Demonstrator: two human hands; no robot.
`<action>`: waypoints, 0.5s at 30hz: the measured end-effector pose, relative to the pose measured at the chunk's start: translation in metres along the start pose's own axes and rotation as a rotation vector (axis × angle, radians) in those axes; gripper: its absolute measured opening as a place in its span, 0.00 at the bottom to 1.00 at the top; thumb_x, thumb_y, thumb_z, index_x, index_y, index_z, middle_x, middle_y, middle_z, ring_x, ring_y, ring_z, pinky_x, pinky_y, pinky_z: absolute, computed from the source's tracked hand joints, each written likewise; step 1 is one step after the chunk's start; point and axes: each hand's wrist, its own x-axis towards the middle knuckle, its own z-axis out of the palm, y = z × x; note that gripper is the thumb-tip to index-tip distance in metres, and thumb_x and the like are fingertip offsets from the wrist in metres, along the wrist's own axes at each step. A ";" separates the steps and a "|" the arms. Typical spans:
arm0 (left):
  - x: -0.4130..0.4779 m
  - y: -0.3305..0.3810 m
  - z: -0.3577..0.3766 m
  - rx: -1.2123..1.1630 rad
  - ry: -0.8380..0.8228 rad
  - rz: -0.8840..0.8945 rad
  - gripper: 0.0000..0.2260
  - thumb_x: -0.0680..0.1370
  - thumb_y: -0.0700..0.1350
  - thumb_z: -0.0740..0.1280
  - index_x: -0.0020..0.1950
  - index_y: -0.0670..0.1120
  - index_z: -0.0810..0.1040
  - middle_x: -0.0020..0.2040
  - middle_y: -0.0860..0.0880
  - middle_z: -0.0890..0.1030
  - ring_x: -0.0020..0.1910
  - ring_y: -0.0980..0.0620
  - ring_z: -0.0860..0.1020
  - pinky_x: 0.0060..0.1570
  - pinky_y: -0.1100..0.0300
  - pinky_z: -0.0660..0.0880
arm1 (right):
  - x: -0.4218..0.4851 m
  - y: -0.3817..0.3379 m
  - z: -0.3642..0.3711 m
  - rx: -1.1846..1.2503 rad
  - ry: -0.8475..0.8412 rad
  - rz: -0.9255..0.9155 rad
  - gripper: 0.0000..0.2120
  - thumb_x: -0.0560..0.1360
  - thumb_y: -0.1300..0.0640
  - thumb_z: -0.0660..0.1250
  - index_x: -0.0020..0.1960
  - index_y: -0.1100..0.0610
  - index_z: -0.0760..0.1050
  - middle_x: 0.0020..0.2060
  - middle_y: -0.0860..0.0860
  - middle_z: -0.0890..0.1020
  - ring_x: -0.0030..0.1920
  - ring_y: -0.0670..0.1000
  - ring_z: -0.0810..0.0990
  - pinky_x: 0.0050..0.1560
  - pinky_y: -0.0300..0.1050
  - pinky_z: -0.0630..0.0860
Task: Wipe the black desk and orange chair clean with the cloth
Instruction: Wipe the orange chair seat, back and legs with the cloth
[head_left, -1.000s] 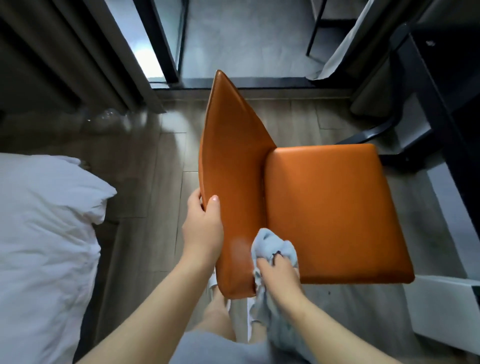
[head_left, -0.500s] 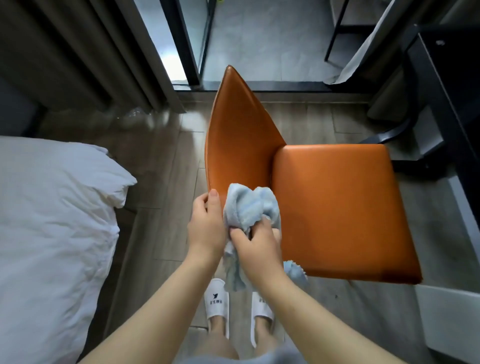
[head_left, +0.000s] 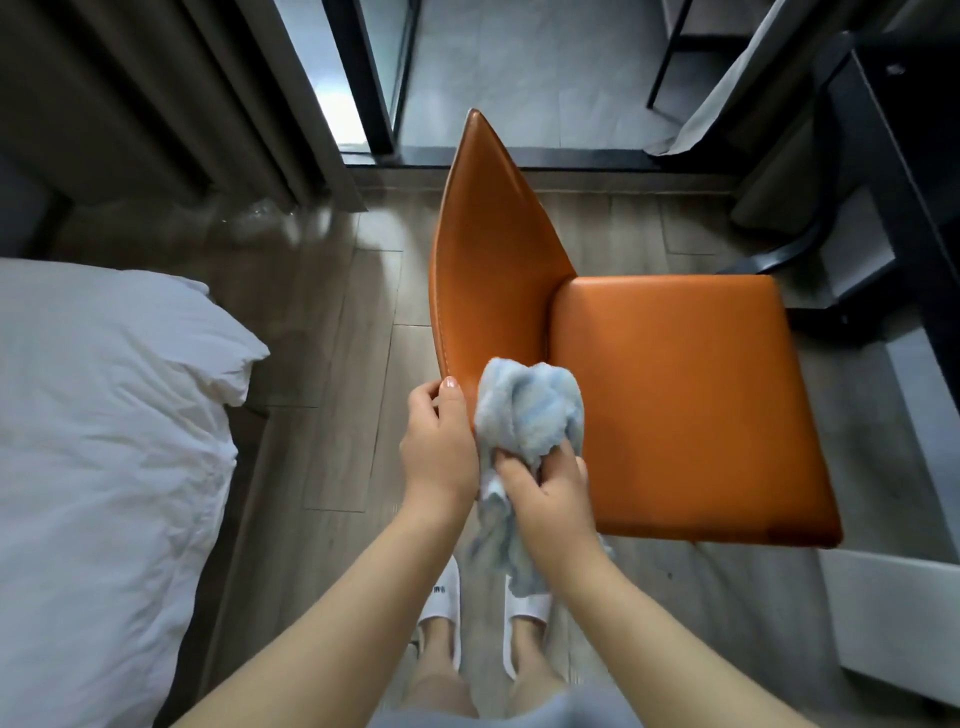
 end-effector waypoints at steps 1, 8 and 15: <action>-0.001 -0.001 0.000 0.005 0.001 0.011 0.11 0.81 0.53 0.53 0.54 0.49 0.71 0.46 0.53 0.77 0.48 0.51 0.75 0.50 0.53 0.71 | 0.010 0.007 -0.006 -0.044 -0.018 0.105 0.12 0.75 0.52 0.65 0.53 0.59 0.76 0.39 0.50 0.80 0.49 0.49 0.79 0.51 0.39 0.75; 0.004 -0.008 0.001 0.020 -0.007 0.056 0.11 0.82 0.54 0.52 0.57 0.53 0.70 0.48 0.54 0.77 0.48 0.54 0.77 0.49 0.52 0.75 | 0.029 0.022 -0.005 -0.278 -0.123 0.256 0.11 0.71 0.43 0.61 0.48 0.47 0.73 0.52 0.51 0.78 0.58 0.56 0.74 0.59 0.54 0.73; 0.002 -0.005 0.001 0.018 -0.006 0.064 0.11 0.81 0.54 0.52 0.58 0.54 0.69 0.50 0.57 0.77 0.51 0.54 0.77 0.50 0.53 0.76 | 0.068 0.076 -0.019 -0.461 -0.166 0.044 0.12 0.77 0.51 0.61 0.57 0.55 0.74 0.49 0.51 0.78 0.58 0.57 0.73 0.55 0.48 0.70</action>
